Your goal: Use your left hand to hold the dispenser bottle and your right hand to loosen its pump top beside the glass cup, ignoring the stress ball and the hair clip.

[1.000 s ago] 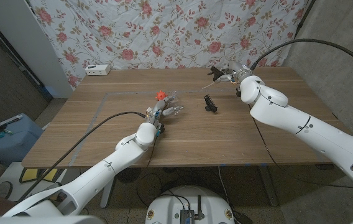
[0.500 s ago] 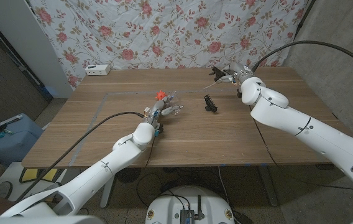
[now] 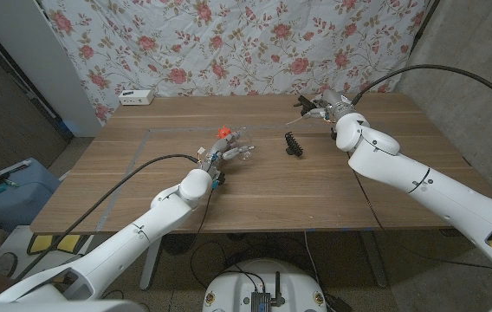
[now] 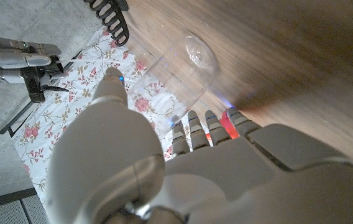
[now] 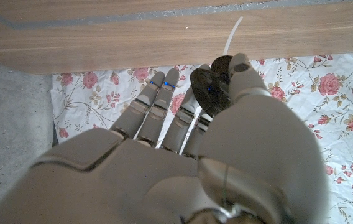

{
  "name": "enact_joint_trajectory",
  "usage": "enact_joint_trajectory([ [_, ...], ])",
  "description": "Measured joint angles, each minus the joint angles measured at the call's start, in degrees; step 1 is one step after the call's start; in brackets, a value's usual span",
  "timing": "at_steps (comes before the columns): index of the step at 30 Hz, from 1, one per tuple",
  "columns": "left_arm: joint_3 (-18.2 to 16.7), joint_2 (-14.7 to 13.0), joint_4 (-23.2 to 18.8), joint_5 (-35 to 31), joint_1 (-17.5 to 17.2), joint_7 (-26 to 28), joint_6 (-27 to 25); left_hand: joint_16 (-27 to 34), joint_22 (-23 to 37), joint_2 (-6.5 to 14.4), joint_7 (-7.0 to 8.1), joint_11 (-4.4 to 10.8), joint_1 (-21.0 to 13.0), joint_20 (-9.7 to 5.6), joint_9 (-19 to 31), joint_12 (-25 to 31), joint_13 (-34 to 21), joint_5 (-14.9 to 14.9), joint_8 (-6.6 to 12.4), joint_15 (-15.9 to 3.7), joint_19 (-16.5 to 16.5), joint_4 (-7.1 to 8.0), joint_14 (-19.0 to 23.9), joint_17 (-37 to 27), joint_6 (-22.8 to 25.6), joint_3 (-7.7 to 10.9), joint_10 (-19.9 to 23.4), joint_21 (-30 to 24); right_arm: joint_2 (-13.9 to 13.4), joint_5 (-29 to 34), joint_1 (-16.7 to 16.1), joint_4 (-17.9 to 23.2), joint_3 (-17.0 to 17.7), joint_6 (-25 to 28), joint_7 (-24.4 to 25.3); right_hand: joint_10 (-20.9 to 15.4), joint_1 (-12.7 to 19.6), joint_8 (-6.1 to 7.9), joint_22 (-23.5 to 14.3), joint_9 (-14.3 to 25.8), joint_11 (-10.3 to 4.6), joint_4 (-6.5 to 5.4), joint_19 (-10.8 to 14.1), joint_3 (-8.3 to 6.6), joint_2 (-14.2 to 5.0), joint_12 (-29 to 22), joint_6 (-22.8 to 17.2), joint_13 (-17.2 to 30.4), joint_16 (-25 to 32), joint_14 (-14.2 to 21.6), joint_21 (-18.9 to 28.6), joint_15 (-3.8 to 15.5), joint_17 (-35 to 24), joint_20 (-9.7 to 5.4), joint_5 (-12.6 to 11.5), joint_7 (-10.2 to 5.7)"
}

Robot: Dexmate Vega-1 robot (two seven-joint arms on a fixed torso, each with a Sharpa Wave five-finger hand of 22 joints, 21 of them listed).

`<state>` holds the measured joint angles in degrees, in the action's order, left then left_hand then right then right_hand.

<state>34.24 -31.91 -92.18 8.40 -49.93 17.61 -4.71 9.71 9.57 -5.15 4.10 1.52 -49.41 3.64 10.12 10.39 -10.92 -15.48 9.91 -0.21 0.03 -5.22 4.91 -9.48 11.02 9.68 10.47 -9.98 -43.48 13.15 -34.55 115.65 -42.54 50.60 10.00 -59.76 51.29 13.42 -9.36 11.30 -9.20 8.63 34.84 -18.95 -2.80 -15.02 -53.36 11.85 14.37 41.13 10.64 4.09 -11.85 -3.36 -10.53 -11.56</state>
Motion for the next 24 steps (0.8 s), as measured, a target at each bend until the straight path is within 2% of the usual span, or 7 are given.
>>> enact_joint_trajectory([
  [14, -1.35, -2.45, -3.78, 1.8, -1.48, -2.2, -0.29, 0.0, 0.0, 0.07, -1.11, -0.76, 1.46, 0.03, 0.0, 0.0, -0.01, -0.3, 0.0, 0.63, -1.4, 0.41, -1.94, 0.0, -1.14, -0.88, -1.59, 0.0, 1.08, -0.98, -1.21, -1.78, 0.76, -0.62, 2.21, 0.0, 0.05, -0.07, 0.0, 0.02, 0.0, 0.07, -0.01, 0.07, -0.05, 0.22, 0.0, 0.0, 0.0, 0.0, 0.0, 0.0, 0.0, 0.01, -0.12, 0.0],
  [24, -3.22, -3.52, -5.98, 2.52, -3.44, -2.14, -0.04, 0.0, 0.01, 0.43, -0.83, -0.91, 2.43, -0.6, 0.01, 0.23, -0.01, -0.65, 0.0, 0.94, -2.03, 0.87, -2.25, 0.0, -1.44, -1.34, -1.75, 0.0, 1.7, -2.16, -1.75, -2.54, 1.2, -0.39, 4.06, 0.41, 0.13, -0.41, 0.0, 0.05, 0.01, 0.08, -0.01, 0.08, -0.11, 0.27, 0.0, 0.0, -0.31, 0.0, 0.0, 0.0, 0.0, 0.01, -0.12, 0.0],
])
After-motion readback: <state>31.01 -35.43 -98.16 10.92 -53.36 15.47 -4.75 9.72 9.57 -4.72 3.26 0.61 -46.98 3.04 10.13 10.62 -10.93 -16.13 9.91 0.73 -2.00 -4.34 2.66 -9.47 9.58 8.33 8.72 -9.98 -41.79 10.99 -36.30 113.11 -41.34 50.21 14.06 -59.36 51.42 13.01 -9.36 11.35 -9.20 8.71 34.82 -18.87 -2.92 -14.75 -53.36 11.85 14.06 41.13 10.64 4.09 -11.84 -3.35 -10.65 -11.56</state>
